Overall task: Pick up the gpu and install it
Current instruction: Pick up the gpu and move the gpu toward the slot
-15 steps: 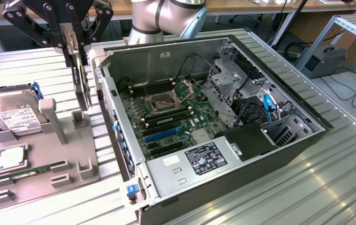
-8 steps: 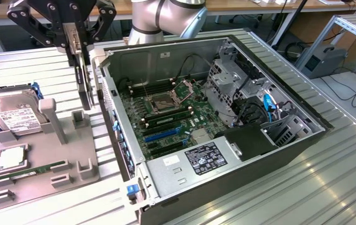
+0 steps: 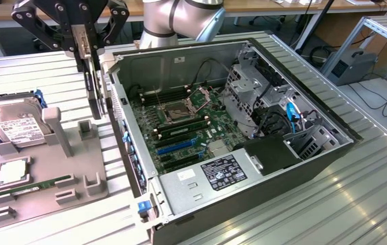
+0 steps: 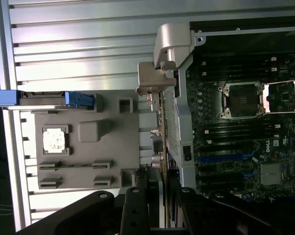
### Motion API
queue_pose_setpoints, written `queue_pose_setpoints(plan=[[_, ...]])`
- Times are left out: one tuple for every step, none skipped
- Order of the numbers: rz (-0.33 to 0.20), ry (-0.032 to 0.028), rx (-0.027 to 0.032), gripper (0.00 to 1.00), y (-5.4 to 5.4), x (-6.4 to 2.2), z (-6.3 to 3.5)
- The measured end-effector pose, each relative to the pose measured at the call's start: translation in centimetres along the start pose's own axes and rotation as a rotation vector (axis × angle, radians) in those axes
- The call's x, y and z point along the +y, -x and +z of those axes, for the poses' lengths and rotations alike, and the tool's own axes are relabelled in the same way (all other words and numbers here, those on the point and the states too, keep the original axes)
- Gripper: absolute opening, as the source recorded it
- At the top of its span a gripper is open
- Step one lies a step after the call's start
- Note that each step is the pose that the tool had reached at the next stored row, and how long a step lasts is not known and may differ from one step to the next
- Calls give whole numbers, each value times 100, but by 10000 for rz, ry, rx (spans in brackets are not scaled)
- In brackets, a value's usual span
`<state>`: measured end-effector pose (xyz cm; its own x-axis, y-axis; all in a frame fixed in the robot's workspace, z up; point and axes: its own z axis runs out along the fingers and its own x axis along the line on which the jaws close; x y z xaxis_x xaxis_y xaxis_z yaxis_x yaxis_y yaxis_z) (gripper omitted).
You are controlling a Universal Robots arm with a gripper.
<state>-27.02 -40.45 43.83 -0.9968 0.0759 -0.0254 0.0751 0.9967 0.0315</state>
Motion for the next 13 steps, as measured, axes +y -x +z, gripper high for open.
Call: queue_pose_setpoints(plan=[[0, 0, -1, 27, 4, 0, 0], [0, 0, 0, 27, 10, 1, 0], [0, 0, 0, 27, 14, 1, 0], [0, 0, -1, 27, 18, 1, 1], [0, 0, 0, 27, 23, 2, 1], [0, 0, 0, 27, 27, 2, 1], [0, 1, -1, 27, 31, 2, 1], [0, 0, 0, 27, 36, 3, 1], [0, 0, 0, 27, 41, 3, 1], [0, 0, 0, 27, 46, 3, 1], [0, 0, 0, 27, 51, 4, 1], [0, 0, 0, 27, 56, 4, 2], [0, 0, 0, 27, 61, 4, 2]])
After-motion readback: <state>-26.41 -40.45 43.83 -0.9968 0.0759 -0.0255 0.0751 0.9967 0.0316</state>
